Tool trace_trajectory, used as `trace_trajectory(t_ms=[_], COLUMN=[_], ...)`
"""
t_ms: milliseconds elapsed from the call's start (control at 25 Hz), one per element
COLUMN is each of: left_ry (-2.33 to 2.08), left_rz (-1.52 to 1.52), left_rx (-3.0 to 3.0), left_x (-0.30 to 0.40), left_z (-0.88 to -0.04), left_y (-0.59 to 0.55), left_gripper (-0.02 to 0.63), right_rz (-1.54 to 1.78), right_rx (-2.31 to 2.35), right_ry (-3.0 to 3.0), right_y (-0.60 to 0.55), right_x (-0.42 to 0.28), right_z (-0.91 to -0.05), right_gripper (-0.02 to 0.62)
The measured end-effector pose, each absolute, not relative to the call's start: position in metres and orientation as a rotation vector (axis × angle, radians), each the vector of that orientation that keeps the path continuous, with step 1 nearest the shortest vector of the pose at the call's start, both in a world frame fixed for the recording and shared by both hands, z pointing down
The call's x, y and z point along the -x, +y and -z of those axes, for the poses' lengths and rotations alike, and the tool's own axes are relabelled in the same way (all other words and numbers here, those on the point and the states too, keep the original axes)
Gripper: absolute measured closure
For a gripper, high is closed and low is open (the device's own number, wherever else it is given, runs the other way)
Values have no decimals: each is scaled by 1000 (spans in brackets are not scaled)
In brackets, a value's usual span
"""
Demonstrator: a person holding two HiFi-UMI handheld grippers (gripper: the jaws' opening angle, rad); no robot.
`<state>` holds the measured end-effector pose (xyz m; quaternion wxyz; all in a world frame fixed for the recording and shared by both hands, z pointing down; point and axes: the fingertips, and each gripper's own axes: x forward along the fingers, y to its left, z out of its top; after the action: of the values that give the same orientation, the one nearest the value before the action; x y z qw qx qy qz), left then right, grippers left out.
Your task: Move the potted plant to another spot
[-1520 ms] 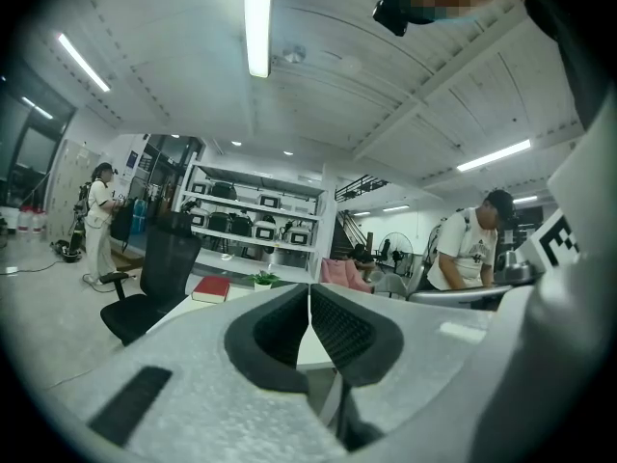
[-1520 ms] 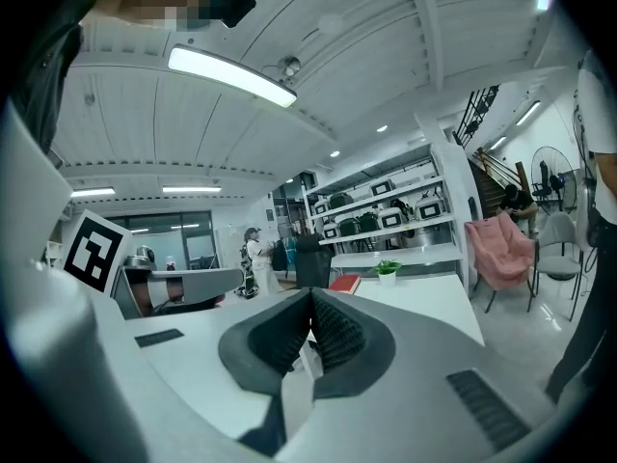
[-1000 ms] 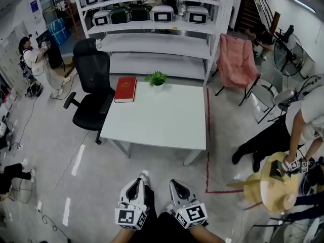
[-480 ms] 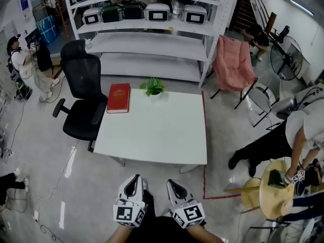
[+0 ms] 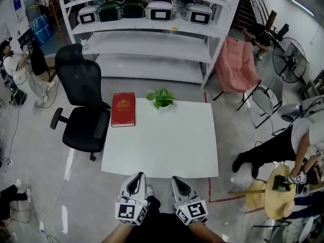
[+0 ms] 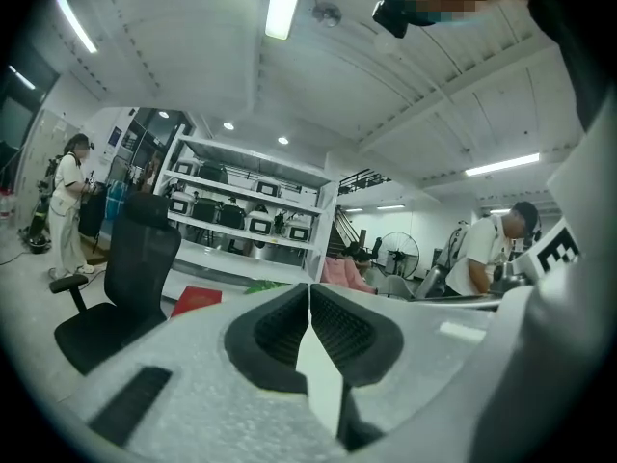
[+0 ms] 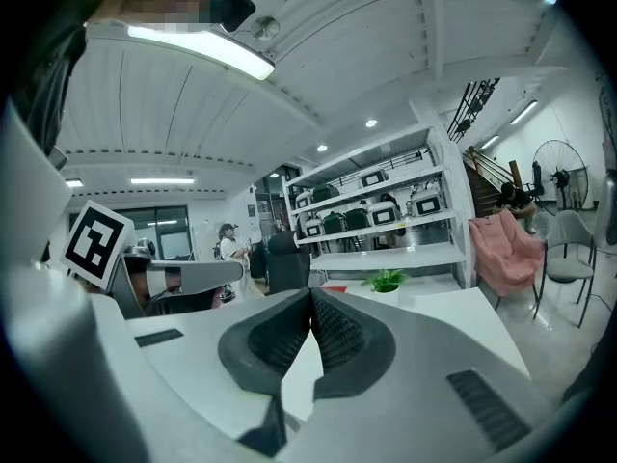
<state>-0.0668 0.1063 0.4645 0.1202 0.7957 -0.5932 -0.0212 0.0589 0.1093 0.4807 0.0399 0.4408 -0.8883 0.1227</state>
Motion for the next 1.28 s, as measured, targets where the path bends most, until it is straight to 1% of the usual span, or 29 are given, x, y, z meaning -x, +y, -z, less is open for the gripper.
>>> trace_trajectory(t_ms=[240,560,1000,1280], left_ry=[-1699,-1662,-1692,-1678], left_rz=[62,79,100,96], left_rx=[-2356,-2363,-2342,-2346], left_x=[102,116,121,107], left_z=[-463,-465,-462,-458], left_y=[62,27,-47,-104], left_gripper=[583,583,583,583], right_rz=[-369,-345,-306,-304], right_rx=[-1427,-1459,-1453,-1438], right_ry=[-2699,-2682,-2705,-2715], right_y=[62,16,-72,-136], right_x=[-29,-14,-14,-19], right_z=[-474,-469,-465,-464], right_gripper=[584,584,584,584])
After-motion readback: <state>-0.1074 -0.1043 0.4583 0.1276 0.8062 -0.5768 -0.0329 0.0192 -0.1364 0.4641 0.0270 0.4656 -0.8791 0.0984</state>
